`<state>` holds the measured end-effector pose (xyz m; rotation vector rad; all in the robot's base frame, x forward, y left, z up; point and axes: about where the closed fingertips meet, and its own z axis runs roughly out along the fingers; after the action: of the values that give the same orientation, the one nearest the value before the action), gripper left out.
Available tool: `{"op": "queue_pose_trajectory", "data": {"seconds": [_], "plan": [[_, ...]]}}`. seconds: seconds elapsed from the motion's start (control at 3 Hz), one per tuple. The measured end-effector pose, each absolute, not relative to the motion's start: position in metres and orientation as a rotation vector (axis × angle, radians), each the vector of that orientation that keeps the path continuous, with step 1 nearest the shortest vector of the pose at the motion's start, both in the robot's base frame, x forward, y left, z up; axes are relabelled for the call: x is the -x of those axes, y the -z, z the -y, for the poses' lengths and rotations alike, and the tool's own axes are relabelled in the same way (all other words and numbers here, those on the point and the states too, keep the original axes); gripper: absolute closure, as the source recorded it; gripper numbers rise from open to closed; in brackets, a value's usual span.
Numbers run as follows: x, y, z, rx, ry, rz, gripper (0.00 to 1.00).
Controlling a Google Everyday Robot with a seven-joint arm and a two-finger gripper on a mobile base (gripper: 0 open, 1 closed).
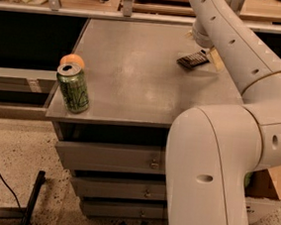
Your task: Move rxbar chocolate near green can
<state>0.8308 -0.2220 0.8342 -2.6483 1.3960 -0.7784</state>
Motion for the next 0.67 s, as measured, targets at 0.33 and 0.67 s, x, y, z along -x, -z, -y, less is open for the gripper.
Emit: {"op": "queue_pose_trajectory", "data": {"seconds": [0.33,0.67], "plan": [[-0.8275,-0.8384,0.2244,2.643,0.790,-1.351,0.00],[-0.8230,-0.8443,0.2246,2.626,0.802,-1.283,0.00]]}}
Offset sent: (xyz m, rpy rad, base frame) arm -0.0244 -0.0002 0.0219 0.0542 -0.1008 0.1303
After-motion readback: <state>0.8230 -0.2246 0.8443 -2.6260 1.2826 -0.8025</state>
